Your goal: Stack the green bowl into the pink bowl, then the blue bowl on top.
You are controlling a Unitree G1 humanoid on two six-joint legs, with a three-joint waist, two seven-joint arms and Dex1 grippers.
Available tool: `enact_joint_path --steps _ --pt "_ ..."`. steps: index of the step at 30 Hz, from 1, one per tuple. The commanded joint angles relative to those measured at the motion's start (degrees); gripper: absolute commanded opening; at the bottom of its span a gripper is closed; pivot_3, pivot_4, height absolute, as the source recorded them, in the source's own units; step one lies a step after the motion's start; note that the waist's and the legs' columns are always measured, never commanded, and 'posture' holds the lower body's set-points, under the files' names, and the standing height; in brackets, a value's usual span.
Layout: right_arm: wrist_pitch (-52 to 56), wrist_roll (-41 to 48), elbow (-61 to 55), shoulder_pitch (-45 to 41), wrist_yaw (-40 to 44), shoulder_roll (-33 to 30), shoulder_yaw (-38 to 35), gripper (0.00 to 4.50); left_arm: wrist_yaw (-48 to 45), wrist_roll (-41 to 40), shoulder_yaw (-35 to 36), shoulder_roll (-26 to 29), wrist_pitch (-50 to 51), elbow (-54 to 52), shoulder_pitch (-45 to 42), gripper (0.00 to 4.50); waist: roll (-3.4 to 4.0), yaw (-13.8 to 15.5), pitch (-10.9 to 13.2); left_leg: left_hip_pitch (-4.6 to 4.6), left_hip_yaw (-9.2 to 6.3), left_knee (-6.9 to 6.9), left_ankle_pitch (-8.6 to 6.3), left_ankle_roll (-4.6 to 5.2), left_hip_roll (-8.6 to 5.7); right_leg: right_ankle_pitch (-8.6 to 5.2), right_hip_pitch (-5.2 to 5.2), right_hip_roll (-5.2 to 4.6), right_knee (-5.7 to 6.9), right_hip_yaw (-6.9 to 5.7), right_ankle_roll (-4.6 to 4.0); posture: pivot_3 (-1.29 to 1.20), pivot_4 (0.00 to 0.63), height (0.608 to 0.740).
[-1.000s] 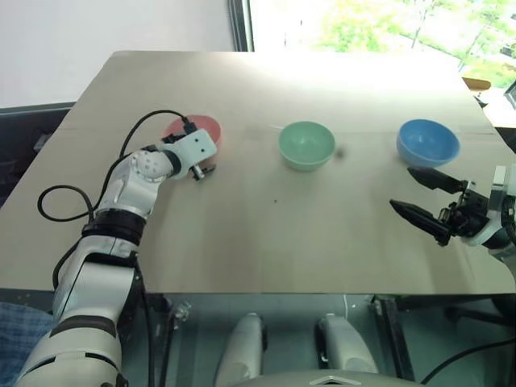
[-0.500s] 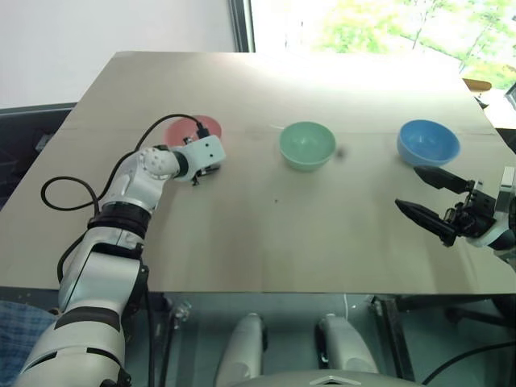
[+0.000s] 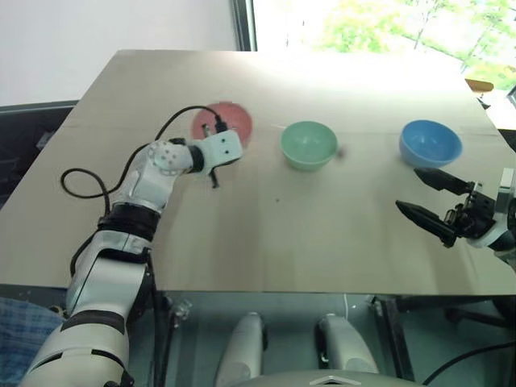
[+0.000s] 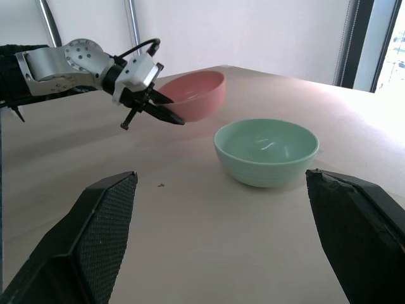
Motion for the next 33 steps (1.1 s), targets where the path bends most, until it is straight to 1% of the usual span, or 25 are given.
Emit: enact_joint_path --steps 1,5,8,10,12,14,15,16,18,20,21,23,24,26,30,33 --pt "-1.0 0.2 -1.4 0.4 0.5 -0.5 -1.2 4.50 -6.4 -5.4 -0.1 1.0 -2.2 -11.6 3.6 0.12 0.00 -0.2 0.0 -0.01 0.01 0.00 0.00 0.00 0.00 0.00 0.00 0.00 -0.02 0.01 0.00 0.00 0.150 0.740" --pt "-1.0 0.0 -1.3 0.5 0.6 -0.5 -1.0 4.50 -11.4 -7.8 -1.5 2.0 -1.1 -19.0 7.7 0.12 0.02 -0.4 0.0 0.07 0.01 0.00 0.00 0.01 0.01 0.00 0.00 0.03 0.11 0.02 0.00 0.00 0.150 0.740" --pt "-0.8 -0.1 -1.4 0.5 0.5 -0.4 -0.9 4.50 -16.6 -9.7 -3.1 4.3 0.4 -24.8 11.9 0.12 0.02 -0.4 0.0 0.13 0.02 0.04 -0.01 0.01 0.01 -0.01 0.02 0.03 0.25 0.03 0.00 0.00 0.150 0.740" --pt "-0.8 -0.1 -1.5 0.6 0.5 -0.3 -0.8 4.50 -18.6 -10.0 -3.8 5.6 0.4 -26.7 13.4 0.12 0.02 -0.4 0.0 0.15 0.03 0.05 -0.01 0.01 0.01 -0.01 0.02 0.03 0.28 0.05 -0.01 0.00 0.150 0.740" --pt "-0.8 -0.2 -1.5 0.7 0.4 -0.3 -0.7 4.50 -19.2 -10.5 -3.7 5.8 1.6 -27.2 13.8 0.12 0.03 -0.2 0.0 0.17 0.03 0.06 -0.01 0.02 0.01 -0.01 0.02 0.03 0.31 0.05 -0.01 0.00 0.150 0.740" --pt "-0.9 -0.3 -1.4 0.7 0.4 -0.2 -0.6 4.50 -19.4 -11.2 -3.5 5.4 1.9 -27.2 13.7 0.86 0.02 0.0 0.0 0.16 0.01 0.10 -0.01 0.02 0.01 -0.01 0.03 0.04 0.33 0.02 -0.01 0.00 0.150 0.740" --pt "-0.9 -0.4 -1.3 0.7 0.4 -0.2 -0.6 4.50 -19.5 -11.4 -3.5 5.3 2.0 -27.2 13.6 1.02 0.03 0.0 0.0 0.15 0.01 0.13 -0.01 0.02 0.00 -0.01 0.03 0.03 0.34 0.02 0.00 0.00 0.150 0.740" --pt "-1.0 -0.4 -1.3 0.7 0.4 -0.2 -0.6 4.50 -19.4 -11.7 -3.4 5.0 2.5 -27.2 13.5 1.54 0.03 0.0 0.0 0.15 0.01 0.14 -0.01 0.02 0.00 -0.01 0.05 0.03 0.34 0.02 0.00 0.00 0.150 0.740" --pt "-0.9 -0.5 -1.2 0.6 0.4 -0.1 -0.5 4.50 -19.7 -12.2 -3.5 4.8 2.7 -26.9 13.1 2.19 0.03 0.0 0.0 0.15 0.01 0.15 -0.01 0.02 0.00 -0.01 0.05 0.03 0.34 0.03 0.00 0.00 0.150 0.740" --pt "-1.0 -0.7 -1.1 0.4 0.4 -0.2 -0.3 4.50 -19.5 -12.3 -3.4 4.5 2.2 -26.2 12.7 3.05 0.03 -0.1 0.0 0.16 0.01 0.14 -0.01 0.02 0.01 -0.01 0.04 0.04 0.34 0.02 0.00 0.00 0.150 0.740" --pt "-1.0 -0.7 -1.1 0.4 0.5 -0.2 -0.2 4.50 -19.2 -12.3 -3.2 4.3 1.9 -25.8 12.5 3.40 0.03 -0.1 0.0 0.15 0.01 0.15 -0.01 0.02 0.01 -0.01 0.04 0.05 0.35 0.02 0.00 0.00 0.150 0.740" --pt "-0.7 -0.6 -1.2 0.1 0.3 -0.3 -0.3 4.50 -18.5 -13.7 -1.8 3.7 2.6 -25.5 12.1 4.25 0.03 -0.1 0.0 0.15 0.01 0.15 -0.01 0.02 0.01 -0.01 0.05 0.05 0.35 0.02 0.00 0.00 0.150 0.740" --pt "-0.8 -0.7 -1.2 0.1 0.4 -0.4 -0.2 4.50 -18.4 -14.4 -1.3 3.7 3.2 -25.6 12.0 4.44 0.02 -0.1 0.0 0.15 0.01 0.15 -0.01 0.02 0.00 -0.01 0.05 0.04 0.35 0.03 0.00 0.00 0.150 0.740" --pt "-0.9 -0.9 -1.1 0.1 0.6 -0.5 -0.1 4.50 -18.3 -16.9 0.3 3.4 5.0 -26.3 12.4 4.44 0.03 -0.1 0.0 0.15 0.01 0.15 -0.01 0.02 0.01 -0.01 0.04 0.05 0.35 0.02 0.00 0.00 0.150 0.740" --pt "-0.8 -0.9 -0.9 0.1 0.8 -0.6 -0.2 4.50 -17.3 -27.9 6.8 3.2 16.3 -30.9 14.2 4.44 0.03 -0.4 0.0 0.17 0.01 0.15 -0.01 0.02 0.01 -0.01 0.05 0.05 0.36 0.03 0.00 0.00 0.150 0.740" --pt "-0.8 -1.3 0.3 -0.5 1.5 -1.0 -0.2 4.50 -15.1 -34.6 12.6 3.9 23.9 -32.9 16.5 4.44 0.03 -0.4 0.0 0.16 0.00 0.15 -0.01 0.02 0.02 -0.01 0.04 0.04 0.36 0.03 0.00 0.00 0.150 0.740"
